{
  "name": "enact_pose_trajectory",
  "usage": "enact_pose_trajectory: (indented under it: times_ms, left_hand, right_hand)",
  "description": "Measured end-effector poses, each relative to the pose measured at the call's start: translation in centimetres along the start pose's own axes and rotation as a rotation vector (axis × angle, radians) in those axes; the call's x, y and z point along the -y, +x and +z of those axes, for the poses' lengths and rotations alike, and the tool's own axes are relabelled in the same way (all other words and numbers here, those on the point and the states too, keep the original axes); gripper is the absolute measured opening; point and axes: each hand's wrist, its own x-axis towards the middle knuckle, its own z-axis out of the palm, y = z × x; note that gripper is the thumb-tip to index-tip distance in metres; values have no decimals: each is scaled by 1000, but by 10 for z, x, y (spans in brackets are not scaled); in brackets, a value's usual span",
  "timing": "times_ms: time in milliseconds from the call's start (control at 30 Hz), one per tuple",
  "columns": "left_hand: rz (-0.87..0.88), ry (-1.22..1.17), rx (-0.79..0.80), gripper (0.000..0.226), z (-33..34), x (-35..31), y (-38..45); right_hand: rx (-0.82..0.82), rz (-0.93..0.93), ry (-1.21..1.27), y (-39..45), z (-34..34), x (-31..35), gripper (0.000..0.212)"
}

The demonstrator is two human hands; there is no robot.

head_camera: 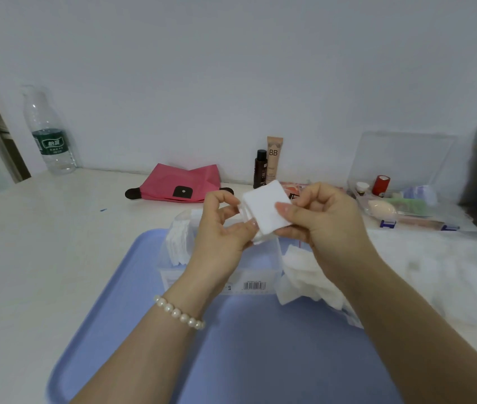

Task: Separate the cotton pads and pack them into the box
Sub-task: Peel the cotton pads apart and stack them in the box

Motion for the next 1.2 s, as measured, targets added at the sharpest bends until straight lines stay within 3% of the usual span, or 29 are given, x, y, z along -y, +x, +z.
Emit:
enact_pose_trajectory:
  times_ms: [400,767,867,1033,1100,1200]
  left_hand:
    - [-47,-47,2,38,0,1,2]
    - [-125,-180,-16,30,2,-3,4]
    - [-123,-55,-44,57,1,-1,4]
    - [-143,15,-83,58,-6,3,7]
    - [-137,16,-12,56,-9,2,8]
    - [-107,51,88,56,-8,-6,7]
  right_hand:
    - [-166,-174,-172,-3,9,-20,32]
    - [-166,-214,-256,-3,8,-28,32]
    - [-131,-203,-305,-4,10,-29,30]
    - [-72,-102,-475,1,6,-24,28]
    - [-7,-73,-533,5,0,-14,40]
    - [227,0,-554,13,-2,8,66]
